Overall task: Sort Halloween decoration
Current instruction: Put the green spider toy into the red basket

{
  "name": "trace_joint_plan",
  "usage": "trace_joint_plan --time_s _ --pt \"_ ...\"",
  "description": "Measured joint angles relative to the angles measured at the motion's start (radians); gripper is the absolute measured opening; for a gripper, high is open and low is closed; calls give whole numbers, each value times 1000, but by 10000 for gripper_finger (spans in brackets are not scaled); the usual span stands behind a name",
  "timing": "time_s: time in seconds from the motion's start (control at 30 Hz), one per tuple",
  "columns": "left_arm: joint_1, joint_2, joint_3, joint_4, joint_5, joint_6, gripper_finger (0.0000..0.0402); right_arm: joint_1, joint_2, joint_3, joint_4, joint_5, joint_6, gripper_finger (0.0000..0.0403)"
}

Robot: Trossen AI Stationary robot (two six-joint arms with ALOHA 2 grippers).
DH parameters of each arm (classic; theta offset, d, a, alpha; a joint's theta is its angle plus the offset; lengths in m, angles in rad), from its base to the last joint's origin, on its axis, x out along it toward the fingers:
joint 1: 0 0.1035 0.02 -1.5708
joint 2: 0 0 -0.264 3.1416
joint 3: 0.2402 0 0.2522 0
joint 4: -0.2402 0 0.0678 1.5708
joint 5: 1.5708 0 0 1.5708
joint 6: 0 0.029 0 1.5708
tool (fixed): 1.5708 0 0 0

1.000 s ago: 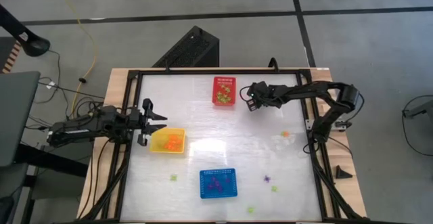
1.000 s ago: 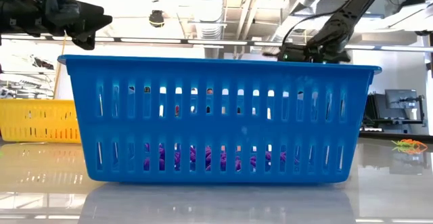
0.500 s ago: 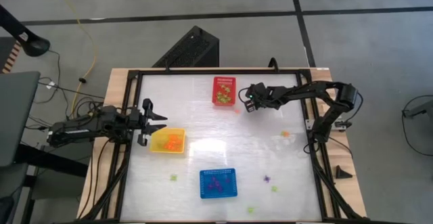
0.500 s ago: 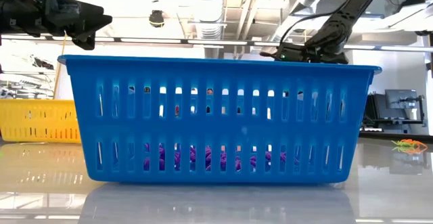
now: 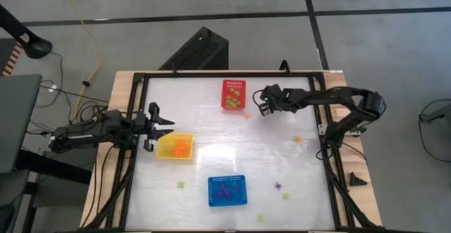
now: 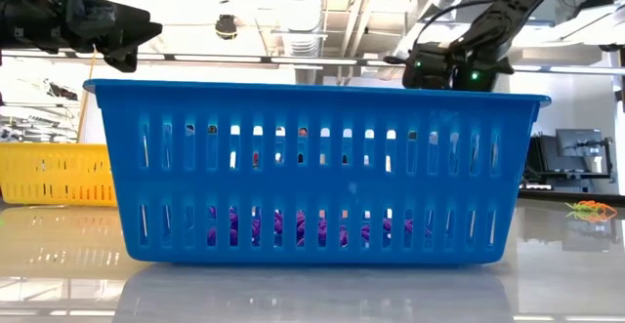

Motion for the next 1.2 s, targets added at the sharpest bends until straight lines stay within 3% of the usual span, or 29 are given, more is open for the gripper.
trace_joint_plan --time_s 0.5,0.63,0.73,1.07,1.2 --pt "0 0 1 -160 -4 -46 116 83 -96 0 -5 32 -24 25" --pt "0 1 1 -232 -63 -54 116 108 -110 1 2 42 -27 22" --pt "0 0 1 -210 -115 -92 116 129 -110 1 11 54 -27 24" --pt "-1 -27 -1 -118 -95 -49 116 159 -110 7 68 55 -49 24" --pt "-1 -27 -56 57 -76 -18 116 164 -110 20 104 53 -68 24"
